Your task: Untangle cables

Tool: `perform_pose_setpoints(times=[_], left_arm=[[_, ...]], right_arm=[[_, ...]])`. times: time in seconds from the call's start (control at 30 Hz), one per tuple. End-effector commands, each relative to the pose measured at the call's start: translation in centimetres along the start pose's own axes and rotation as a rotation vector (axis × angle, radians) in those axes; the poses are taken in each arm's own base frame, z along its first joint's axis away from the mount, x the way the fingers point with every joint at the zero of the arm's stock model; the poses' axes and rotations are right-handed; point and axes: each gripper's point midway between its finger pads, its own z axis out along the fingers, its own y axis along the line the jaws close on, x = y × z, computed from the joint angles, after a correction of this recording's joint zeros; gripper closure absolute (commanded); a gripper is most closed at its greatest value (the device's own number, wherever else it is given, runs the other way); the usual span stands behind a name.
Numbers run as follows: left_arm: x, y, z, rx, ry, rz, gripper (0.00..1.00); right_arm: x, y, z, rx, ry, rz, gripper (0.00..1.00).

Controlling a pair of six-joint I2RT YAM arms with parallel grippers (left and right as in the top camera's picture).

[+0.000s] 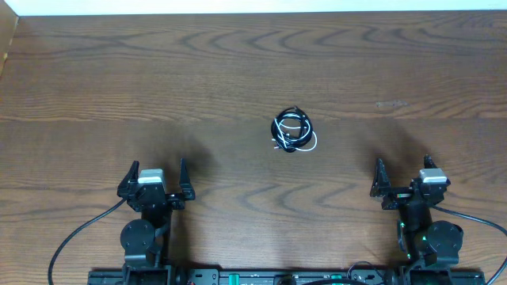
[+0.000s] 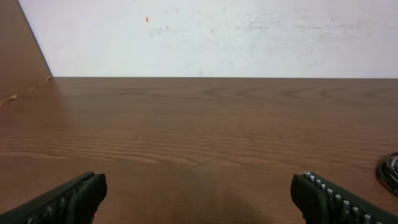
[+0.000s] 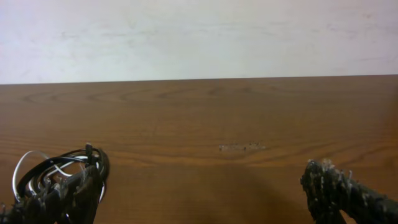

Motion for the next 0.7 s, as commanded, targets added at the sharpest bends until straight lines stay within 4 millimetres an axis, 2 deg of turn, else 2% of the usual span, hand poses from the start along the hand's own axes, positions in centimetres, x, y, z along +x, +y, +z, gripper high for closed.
perform_pose_setpoints(times=[0.0, 0.33, 0.4, 0.43, 0.53, 0.67], left_arm=[[1.9, 0.1, 0.2, -0.005, 0.051, 0.007, 0.00], [1.9, 0.1, 0.3, -0.004, 0.051, -0.003, 0.00], [1.5, -0.6, 0.2, 0.033, 0.041, -0.041, 0.00], [0.9, -1.9, 0.0, 0.111, 0.036, -0.044, 0.00], [-1.1, -3.8, -0.8, 0.223, 0.011, -0.053, 0.00], [-5.0, -3.2, -2.7, 0.195, 0.012, -0.082, 0.00]], right_arm=[[0.1, 0.3, 0.0, -0.014, 0.001, -0.013, 0.01], [0.1, 0.3, 0.0, -0.014, 0.001, -0.013, 0.01], [0.1, 0.3, 0.0, -0.014, 0.001, -0.013, 0.01], [0.1, 0.3, 0.0, -0.014, 0.001, -0.013, 0.01], [0.1, 0.3, 0.0, -0.014, 0.001, -0.013, 0.01], [0.1, 0.3, 0.0, -0.014, 0.001, -0.013, 0.01]])
